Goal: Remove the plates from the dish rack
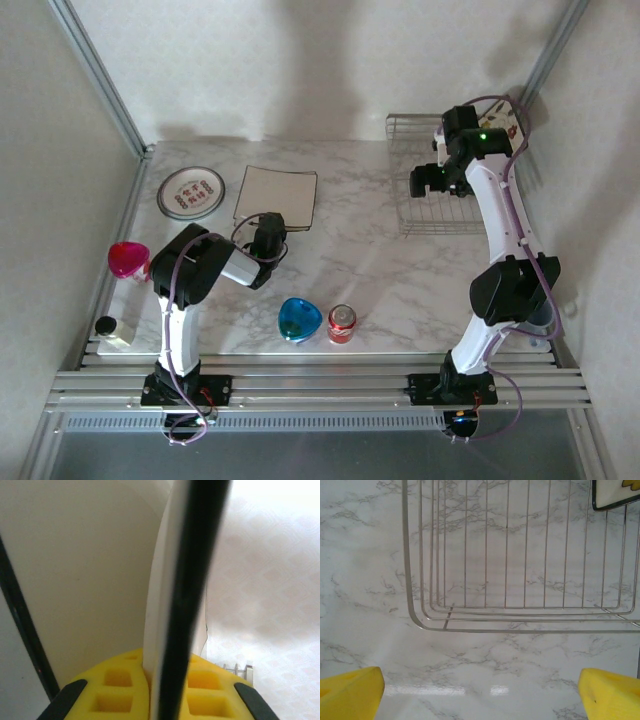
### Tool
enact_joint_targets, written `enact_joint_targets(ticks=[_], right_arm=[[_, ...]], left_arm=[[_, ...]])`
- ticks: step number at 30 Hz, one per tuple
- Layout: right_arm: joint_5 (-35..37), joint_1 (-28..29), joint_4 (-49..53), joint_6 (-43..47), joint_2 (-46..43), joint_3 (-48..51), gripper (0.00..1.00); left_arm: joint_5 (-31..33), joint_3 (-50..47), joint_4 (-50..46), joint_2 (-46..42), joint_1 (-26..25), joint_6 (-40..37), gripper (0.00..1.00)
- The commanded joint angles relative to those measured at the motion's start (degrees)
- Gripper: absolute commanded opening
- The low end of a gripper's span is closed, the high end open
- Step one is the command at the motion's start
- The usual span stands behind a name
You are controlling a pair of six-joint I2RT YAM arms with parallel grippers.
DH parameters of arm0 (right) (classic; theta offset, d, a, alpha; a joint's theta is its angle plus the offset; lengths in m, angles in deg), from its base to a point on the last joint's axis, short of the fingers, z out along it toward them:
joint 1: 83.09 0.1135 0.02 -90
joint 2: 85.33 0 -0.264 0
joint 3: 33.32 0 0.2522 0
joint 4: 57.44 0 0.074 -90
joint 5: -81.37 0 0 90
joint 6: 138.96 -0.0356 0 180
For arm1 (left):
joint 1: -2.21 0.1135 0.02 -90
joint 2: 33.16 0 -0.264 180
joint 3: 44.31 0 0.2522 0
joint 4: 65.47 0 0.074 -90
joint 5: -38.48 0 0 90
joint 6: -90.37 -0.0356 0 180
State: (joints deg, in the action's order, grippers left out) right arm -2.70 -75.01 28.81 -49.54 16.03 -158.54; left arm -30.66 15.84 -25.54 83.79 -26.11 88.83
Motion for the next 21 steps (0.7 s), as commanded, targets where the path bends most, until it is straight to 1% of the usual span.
enact_joint_targets(ticks=[1,2,5,7,9,13,16,19,21], right_arm=[[-0.8,0.0,-0.4,0.7,-2.3,1.0,0.99],[-0.8,0.1,-0.5,0.6,-2.4,1.1,0.99],[-1.0,0.0,-0.7,0.6,-2.7,1.4,0.99],[-1.0,0.0,-0.8,0.6,-2.7,1.5,0.99],[-1.1,0.1,-0.9,0.6,-2.8,1.6,0.99],[-1.1,0.1,-1.1,0.6,-2.8,1.6,0.99],[-1.1,0.1,-1.4,0.6,-3.0,1.7,0.99],[-1.3,0.1,-1.5,0.6,-3.1,1.9,0.99],[-1.4,0.1,-1.8,0.6,-3.2,2.1,0.99]], left_arm=[[2.6,2.2,3.7,-3.8,0.4,-0.2,0.0],[2.6,2.2,3.5,-3.9,0.4,-0.1,0.0],[2.7,2.3,2.6,-4.2,0.4,0.0,0.06],[2.3,2.5,2.0,-4.4,0.5,-0.1,0.12],[1.8,2.9,1.1,-4.4,0.6,0.1,0.22],[1.4,4.0,-2.9,-5.2,0.7,0.1,0.25],[1.5,4.3,-5.2,-6.1,0.9,-0.2,0.26],[0.8,4.3,-6.8,-6.7,1.2,-0.3,0.33],[0.5,4.3,-8.3,-7.2,1.3,-0.4,0.35]])
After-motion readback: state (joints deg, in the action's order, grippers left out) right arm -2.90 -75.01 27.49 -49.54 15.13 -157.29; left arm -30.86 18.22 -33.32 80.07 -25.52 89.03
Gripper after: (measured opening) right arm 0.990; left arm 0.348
